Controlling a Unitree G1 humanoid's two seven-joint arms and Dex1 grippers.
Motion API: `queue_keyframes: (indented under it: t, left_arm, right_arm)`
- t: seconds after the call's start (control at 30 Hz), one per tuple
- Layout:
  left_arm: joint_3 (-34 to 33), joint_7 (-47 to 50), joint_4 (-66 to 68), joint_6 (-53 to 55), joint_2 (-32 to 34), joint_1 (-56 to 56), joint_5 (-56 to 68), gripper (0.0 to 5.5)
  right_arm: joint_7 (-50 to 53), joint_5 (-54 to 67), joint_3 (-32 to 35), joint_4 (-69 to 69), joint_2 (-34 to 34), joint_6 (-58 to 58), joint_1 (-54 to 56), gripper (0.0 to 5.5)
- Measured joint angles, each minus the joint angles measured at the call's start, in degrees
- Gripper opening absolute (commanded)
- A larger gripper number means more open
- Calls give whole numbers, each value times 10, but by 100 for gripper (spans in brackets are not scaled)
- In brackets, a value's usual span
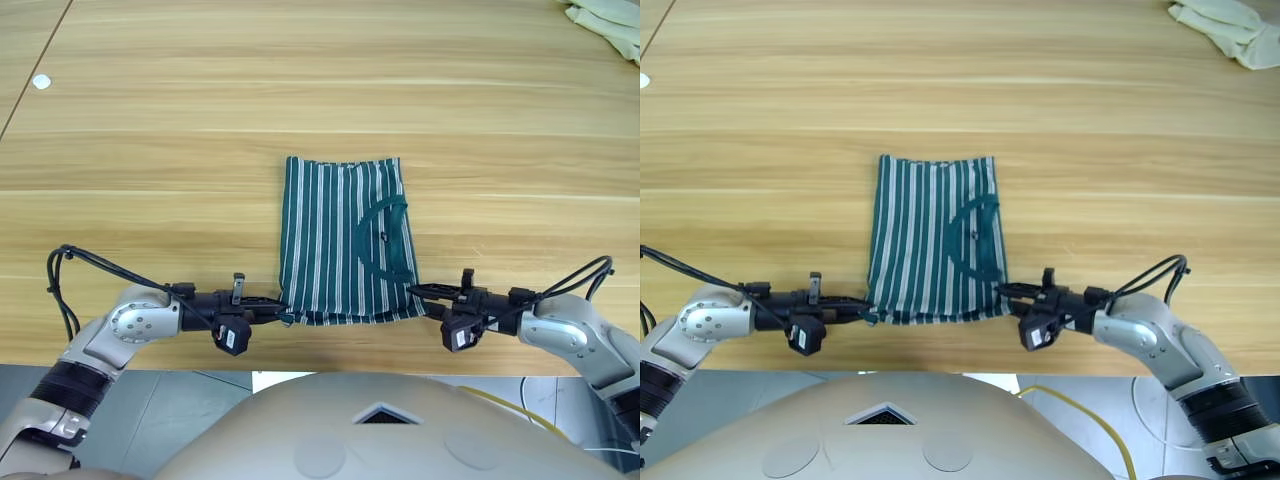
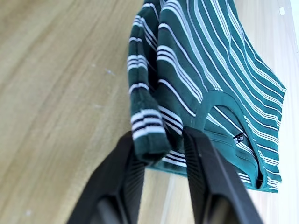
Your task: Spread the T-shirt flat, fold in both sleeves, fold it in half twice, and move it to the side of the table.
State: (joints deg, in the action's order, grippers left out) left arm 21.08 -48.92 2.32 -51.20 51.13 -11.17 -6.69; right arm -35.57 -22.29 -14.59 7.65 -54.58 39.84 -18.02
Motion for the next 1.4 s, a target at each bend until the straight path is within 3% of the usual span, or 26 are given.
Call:
queue_keyframes:
  t: [0.17, 0.73, 1.1, 1.4]
  left_arm:
    - [0, 0, 0, 0, 0, 1, 0, 13]
    - [9, -8, -8, 0, 16, -9, 3, 13]
    - [34, -53, -78, -24, 73, -59, 119, 13]
    - [31, -56, -78, -26, 76, -64, 156, 13]
  right_arm:
    - [-6, -3, -9, -1, 2, 0, 1, 0]
    - [-5, 16, 18, 11, -11, 22, -26, 0]
    - [-15, 81, 51, 48, -54, 67, -98, 0]
    - [-20, 106, 57, 55, -54, 91, -105, 0]
